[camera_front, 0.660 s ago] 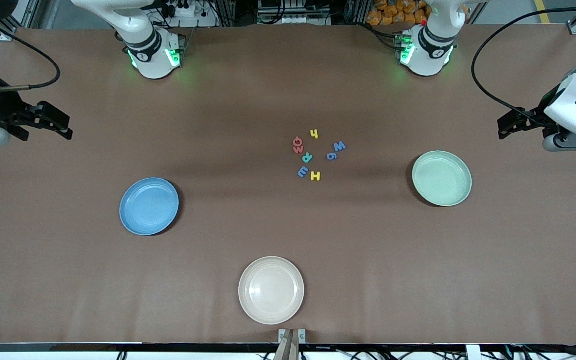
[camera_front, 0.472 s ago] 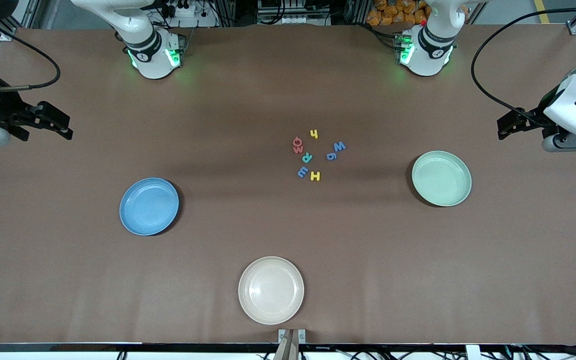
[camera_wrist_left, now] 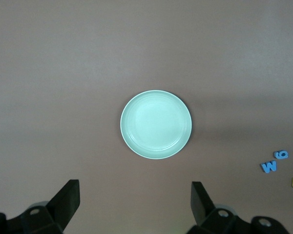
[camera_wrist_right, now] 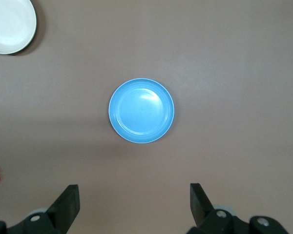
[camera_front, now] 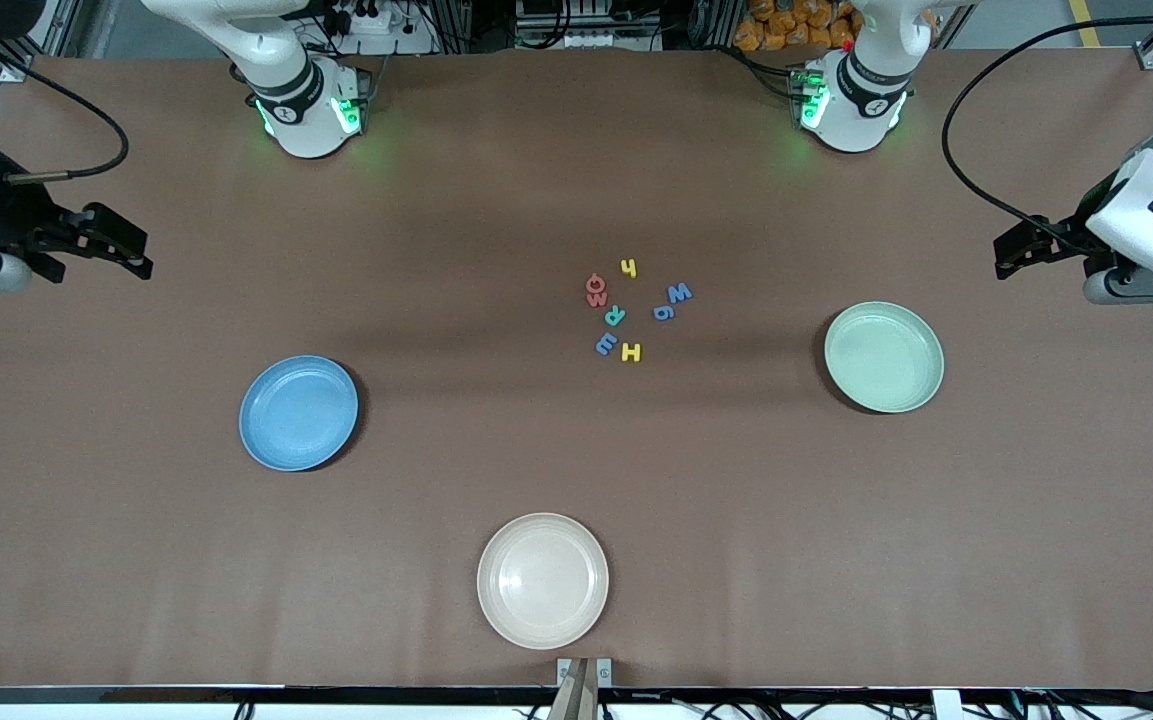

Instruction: Sort uppercase to blue plate, lowercase to green plate

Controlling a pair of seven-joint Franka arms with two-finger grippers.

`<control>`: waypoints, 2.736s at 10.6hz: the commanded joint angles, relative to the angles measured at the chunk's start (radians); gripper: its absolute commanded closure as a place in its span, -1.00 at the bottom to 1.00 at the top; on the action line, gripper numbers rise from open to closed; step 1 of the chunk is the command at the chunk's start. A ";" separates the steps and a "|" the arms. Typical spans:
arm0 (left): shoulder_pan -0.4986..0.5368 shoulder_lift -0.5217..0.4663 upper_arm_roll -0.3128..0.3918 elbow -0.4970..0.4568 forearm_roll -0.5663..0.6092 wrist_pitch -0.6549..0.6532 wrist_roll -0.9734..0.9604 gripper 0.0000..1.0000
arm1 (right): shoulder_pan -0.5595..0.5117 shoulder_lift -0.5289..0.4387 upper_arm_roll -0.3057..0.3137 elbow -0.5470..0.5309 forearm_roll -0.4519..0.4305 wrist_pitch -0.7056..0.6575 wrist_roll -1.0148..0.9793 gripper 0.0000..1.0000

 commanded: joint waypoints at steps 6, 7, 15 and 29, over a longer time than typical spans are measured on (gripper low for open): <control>0.014 -0.101 -0.010 -0.239 -0.097 0.136 -0.017 -1.00 | 0.018 0.033 -0.003 0.001 0.000 0.003 0.008 -1.00; 0.008 -0.123 -0.028 -0.301 -0.115 0.182 -0.073 -1.00 | 0.018 0.038 -0.003 0.003 -0.001 0.003 0.008 -1.00; 0.011 -0.201 -0.443 -0.591 -0.305 0.530 -0.487 -1.00 | 0.029 0.057 -0.003 -0.016 0.002 0.016 0.039 -1.00; -0.040 0.142 -0.745 -0.702 -0.159 0.966 -0.813 -1.00 | 0.027 0.108 -0.004 -0.025 0.004 0.049 0.042 -1.00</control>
